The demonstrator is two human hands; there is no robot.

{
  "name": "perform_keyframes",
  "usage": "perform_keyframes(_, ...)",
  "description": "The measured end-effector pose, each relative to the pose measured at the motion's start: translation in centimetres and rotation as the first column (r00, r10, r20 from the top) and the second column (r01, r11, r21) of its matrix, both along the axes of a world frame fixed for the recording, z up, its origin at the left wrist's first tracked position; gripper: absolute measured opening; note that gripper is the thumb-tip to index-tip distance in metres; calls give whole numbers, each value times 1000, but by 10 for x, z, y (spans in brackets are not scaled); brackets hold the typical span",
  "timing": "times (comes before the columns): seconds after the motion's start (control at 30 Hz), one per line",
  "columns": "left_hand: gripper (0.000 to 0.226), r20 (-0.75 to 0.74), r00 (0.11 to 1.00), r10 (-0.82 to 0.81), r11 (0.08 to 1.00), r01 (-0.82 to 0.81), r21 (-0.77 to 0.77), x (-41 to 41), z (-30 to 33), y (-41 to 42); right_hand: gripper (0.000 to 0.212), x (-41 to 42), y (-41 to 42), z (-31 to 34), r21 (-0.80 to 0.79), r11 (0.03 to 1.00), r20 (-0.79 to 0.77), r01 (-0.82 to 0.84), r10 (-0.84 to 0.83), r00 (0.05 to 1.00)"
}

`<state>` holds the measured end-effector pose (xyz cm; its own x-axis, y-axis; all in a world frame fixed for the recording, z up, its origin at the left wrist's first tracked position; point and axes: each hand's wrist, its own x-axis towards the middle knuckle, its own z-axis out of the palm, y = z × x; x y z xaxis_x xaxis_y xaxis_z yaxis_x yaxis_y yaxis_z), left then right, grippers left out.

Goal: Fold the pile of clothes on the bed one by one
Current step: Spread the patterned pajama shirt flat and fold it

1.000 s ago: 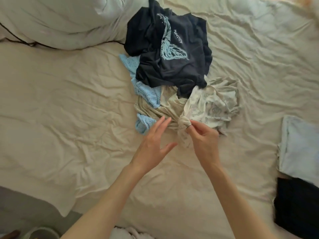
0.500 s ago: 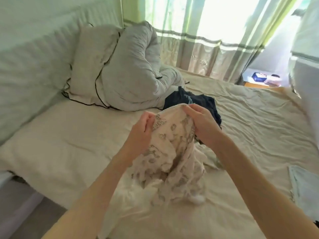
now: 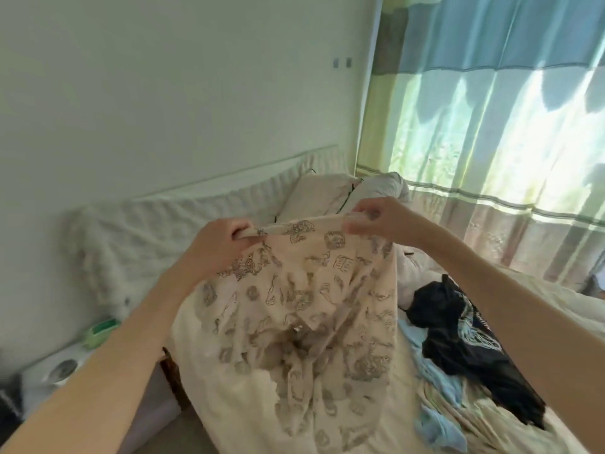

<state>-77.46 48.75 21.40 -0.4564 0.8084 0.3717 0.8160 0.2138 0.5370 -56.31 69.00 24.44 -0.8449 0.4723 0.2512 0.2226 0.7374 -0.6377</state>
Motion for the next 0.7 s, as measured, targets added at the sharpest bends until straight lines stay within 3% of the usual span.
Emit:
perform_keyframes(0.07, 33, 99, 995, -21, 999, 17, 42, -4, 12, -12, 33, -15, -2, 5, 23, 999, -16, -35, 35, 999)
perform_keyframes(0.23, 11, 341, 939, -36, 994, -1, 108, -5, 44, -27, 31, -44, 2, 19, -96, 995, -198, 1, -20, 980)
perform_keyframes(0.37, 16, 623, 779, -73, 952, -131, 276, -6, 70, -26, 15, -46, 0, 44, -52, 999, -218, 2, -13, 976)
perform_keyframes(0.43, 19, 745, 663, -70, 931, -225, 287, -5, 80, -19, 24, -42, -23, 46, -86, 990, -164, -113, 98, 982)
perform_keyframes(0.5, 23, 838, 542, -62, 918, -298, 260, -3, 87, -8, 40, -41, -59, 35, -110, 943, -46, -313, 310, 950)
perform_keyframes(0.6, 30, 891, 453, -34, 913, -349, 212, -1, 89, 9, 66, -49, -97, 16, -178, 890, 24, -421, 431, 902)
perform_keyframes(0.63, 29, 897, 440, -25, 912, -358, 201, -1, 87, 13, 65, -55, -99, 11, -150, 905, 14, -399, 405, 914)
perform_keyframes(0.7, 15, 904, 425, -49, 909, -356, 216, -1, 86, 20, 31, -63, -100, 7, -59, 956, -61, -286, 283, 957)
